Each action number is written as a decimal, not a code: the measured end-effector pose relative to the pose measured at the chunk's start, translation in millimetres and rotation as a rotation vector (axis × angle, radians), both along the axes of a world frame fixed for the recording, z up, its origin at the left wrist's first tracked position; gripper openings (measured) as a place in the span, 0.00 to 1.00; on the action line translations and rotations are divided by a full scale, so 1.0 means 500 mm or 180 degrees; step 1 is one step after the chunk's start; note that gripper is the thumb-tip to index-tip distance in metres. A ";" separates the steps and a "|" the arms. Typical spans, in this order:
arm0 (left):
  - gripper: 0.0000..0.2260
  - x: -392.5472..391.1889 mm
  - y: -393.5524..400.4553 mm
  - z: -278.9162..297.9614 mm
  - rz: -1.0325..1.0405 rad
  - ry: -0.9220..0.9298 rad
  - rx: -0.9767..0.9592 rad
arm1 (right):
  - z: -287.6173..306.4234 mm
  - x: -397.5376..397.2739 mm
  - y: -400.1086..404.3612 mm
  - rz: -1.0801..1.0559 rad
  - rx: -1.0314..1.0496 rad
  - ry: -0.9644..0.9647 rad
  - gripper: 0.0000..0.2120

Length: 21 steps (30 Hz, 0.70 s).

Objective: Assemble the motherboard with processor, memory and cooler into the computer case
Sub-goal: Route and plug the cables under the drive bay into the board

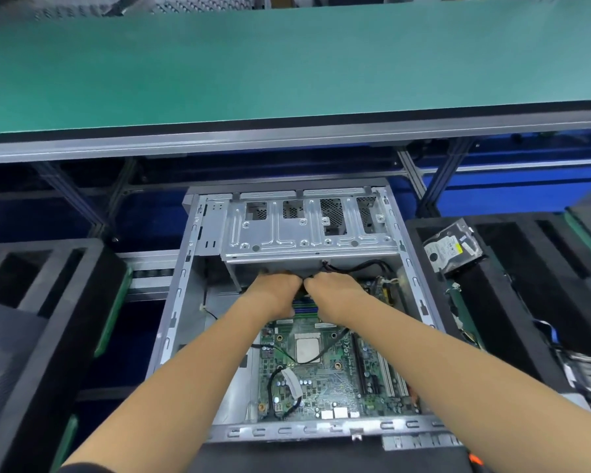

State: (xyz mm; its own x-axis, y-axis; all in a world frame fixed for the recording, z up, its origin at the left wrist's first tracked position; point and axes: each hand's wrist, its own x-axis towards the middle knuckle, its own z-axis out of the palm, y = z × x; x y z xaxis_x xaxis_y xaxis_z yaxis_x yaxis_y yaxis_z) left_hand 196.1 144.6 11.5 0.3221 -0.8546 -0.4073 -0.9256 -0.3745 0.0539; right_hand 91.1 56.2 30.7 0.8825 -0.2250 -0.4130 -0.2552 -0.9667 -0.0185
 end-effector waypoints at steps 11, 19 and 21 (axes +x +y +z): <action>0.05 0.007 0.074 0.074 0.0084 0.0548 -0.0382 | 0.084 -0.036 0.051 0.0092 0.0941 -0.0979 0.01; 0.16 0.000 0.078 0.045 0.0315 0.0674 0.0143 | 0.064 -0.014 0.140 0.0570 0.1643 0.0604 0.20; 0.20 0.005 0.081 0.040 0.0574 0.0735 -0.0142 | 0.057 -0.008 0.147 0.0619 0.1480 0.0669 0.21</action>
